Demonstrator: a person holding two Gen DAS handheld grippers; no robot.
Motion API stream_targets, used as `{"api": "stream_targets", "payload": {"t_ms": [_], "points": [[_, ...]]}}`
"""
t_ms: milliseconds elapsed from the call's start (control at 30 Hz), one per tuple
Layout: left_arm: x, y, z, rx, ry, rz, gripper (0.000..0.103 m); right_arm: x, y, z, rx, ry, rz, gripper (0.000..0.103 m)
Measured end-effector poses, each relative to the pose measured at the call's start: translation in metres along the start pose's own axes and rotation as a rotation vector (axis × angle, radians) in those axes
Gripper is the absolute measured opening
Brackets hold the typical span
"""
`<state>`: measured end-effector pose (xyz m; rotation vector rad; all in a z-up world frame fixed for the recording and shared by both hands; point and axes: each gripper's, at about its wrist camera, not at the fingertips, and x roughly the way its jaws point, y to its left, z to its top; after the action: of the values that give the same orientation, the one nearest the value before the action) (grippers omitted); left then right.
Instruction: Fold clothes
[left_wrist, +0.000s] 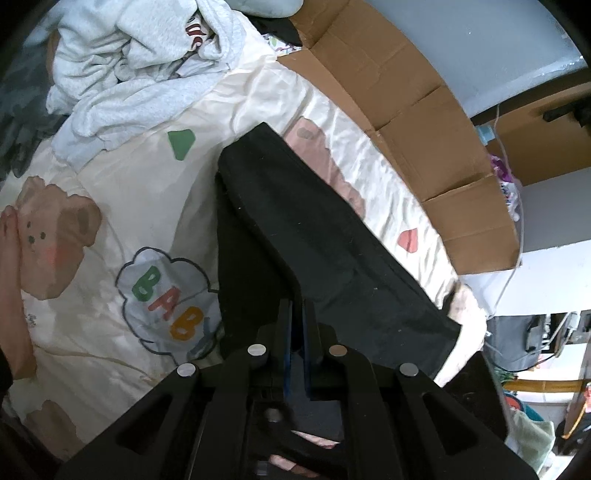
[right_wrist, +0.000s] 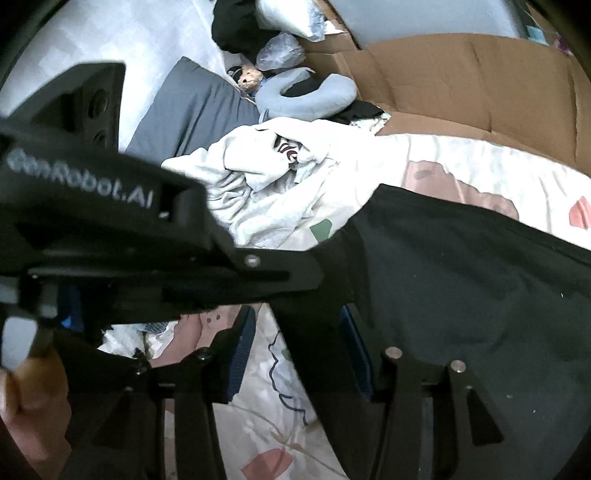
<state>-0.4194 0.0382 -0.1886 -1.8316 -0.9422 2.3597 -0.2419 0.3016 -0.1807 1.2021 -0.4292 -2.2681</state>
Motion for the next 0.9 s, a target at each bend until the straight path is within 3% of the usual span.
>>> {"api": "stream_targets", "payload": {"t_ms": [67,133,233,467,667,700,800,900], "points": [[-0.001,0.004,0.001,-0.017,-0.002,-0.006,0.003,0.004,0.002,0.004,0.004,0.009,-0.025,0.039],[-0.004,0.007,0.002,-0.038,-0.004,-0.012,0.003,0.007,0.004,0.008,-0.004,0.017,-0.054,0.023],[-0.009,0.009,0.004,-0.048,-0.009,-0.016,0.003,0.008,0.005,0.013,-0.007,0.018,-0.058,0.008],[-0.024,0.016,0.027,-0.011,-0.034,0.109,0.004,0.002,0.01,0.013,-0.029,0.006,-0.027,0.003],[-0.009,0.033,0.059,0.012,-0.017,0.115,0.005,-0.006,0.001,0.011,0.013,-0.011,0.01,0.003],[-0.004,0.037,0.063,0.005,-0.009,0.104,0.008,-0.005,0.0,0.011,0.015,-0.011,0.011,0.003],[0.005,0.043,0.074,0.004,-0.023,0.118,0.046,-0.005,-0.004,0.01,0.037,-0.009,0.022,0.003],[0.019,0.045,0.086,-0.001,-0.012,0.101,0.049,-0.005,-0.006,0.007,0.049,-0.01,0.035,0.003]]}}
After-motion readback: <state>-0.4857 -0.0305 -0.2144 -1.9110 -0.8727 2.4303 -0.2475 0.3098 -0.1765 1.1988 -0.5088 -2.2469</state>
